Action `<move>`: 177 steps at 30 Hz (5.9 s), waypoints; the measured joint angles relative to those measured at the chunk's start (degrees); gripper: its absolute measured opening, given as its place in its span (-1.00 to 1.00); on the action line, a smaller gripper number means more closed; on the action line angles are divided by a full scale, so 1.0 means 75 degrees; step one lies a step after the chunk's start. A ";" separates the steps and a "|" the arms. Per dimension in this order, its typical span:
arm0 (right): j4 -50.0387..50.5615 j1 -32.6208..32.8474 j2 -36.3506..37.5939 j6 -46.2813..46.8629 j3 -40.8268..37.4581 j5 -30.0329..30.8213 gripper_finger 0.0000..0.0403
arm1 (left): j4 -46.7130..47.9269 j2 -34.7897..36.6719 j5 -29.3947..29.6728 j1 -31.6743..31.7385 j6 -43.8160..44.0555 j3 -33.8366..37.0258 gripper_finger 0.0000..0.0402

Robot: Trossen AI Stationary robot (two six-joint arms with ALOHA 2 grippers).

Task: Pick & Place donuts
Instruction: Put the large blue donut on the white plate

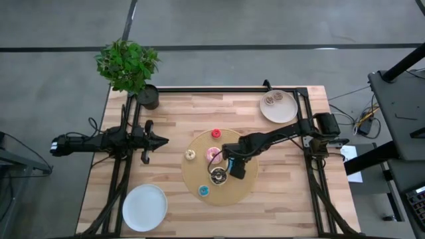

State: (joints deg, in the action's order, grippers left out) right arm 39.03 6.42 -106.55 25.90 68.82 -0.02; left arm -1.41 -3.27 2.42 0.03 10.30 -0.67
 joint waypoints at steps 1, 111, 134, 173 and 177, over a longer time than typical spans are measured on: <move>-0.0002 0.0000 0.0001 -0.0022 0.0032 -0.0002 -0.39 | 0.0000 0.0001 0.0000 -0.0001 0.0000 0.0000 -1.00; 0.1201 -0.0463 -0.2304 -0.2741 0.7636 0.0007 -0.56 | 0.0015 0.0003 0.0000 0.0001 0.0000 0.0000 -1.00; 0.1201 -0.0458 -0.2304 -0.2569 0.7627 0.0007 -0.54 | -0.0009 0.0001 0.0067 0.0001 -0.2771 0.0000 -1.00; 0.1192 -0.0458 -0.2304 -0.2540 0.7624 0.0009 -0.47 | 0.0503 -0.0761 -0.0644 -0.0008 0.7214 -0.1692 -1.00; 0.1191 -0.0458 -0.2304 -0.2540 0.7624 0.0007 -0.46 | 0.1069 -0.1346 -0.0863 -0.0008 0.6950 -0.2406 -1.00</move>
State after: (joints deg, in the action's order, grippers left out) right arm 47.96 2.98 -123.83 6.85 125.99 0.03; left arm 6.61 -13.36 -4.05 -0.03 62.42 -18.71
